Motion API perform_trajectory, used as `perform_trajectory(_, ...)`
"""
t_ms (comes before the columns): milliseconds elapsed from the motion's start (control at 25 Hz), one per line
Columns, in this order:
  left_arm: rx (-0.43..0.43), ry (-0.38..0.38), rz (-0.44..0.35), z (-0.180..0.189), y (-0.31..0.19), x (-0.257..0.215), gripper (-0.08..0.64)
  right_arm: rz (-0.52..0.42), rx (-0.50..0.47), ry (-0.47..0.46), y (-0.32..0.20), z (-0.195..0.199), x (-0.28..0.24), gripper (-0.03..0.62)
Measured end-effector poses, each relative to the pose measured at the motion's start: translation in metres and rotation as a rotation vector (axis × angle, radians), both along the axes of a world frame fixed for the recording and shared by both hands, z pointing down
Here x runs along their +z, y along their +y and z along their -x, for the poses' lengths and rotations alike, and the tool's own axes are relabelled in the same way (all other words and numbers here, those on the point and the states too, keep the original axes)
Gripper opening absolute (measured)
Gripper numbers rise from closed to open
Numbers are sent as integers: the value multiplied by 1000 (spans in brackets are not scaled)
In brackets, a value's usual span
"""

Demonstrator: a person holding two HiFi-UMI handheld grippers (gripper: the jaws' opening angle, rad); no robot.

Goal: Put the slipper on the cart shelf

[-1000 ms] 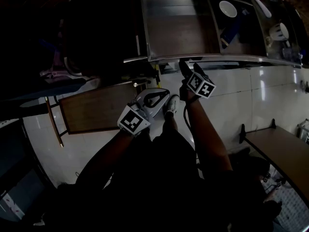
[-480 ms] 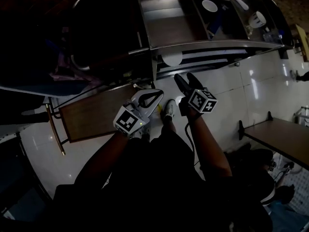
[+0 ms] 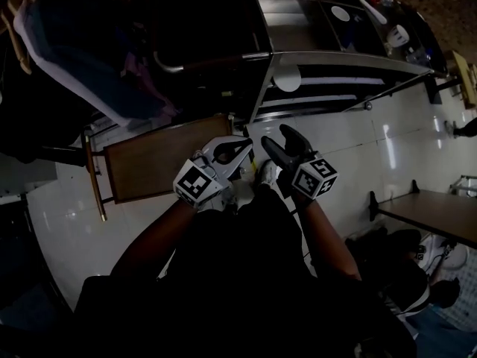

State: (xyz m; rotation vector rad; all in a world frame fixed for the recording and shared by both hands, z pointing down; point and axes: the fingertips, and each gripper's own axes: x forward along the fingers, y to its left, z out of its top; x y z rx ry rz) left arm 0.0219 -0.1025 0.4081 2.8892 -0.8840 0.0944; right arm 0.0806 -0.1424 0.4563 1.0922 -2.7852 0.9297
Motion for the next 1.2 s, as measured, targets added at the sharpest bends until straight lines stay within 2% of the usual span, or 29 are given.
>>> perform_trajectory(200, -57, 13, 8, 25, 37, -10, 3, -47, -121, 0, 50, 35, -21, 272)
perform_trajectory(320, -89, 12, -25, 33, 55, -12, 3, -92, -194, 7, 76, 49, -32, 250)
perform_trajectory(400, -115, 15, -19, 36, 69, -16, 3, -124, -241, -1, 93, 55, -42, 229)
perform_trajectory(520, -158, 20, 5, 38, 92, -26, 3, -191, -310, -18, 119, 63, -64, 176)
perform_trajectory(720, -222, -8, -6, 44, 135, -30, 3, -267, -434, 0, 166, 80, -88, 104)
perform_trajectory(840, -265, -6, 29, 52, 155, -36, 3, -270, -479, -13, 186, 91, -93, 80)
perform_trajectory(1040, -300, -19, -16, 79, 176, -38, 3, -278, -517, -25, 211, 115, -101, 73)
perform_trajectory(1200, -307, -18, -19, 103, 186, -38, 3, -290, -534, 0, 225, 133, -101, 73)
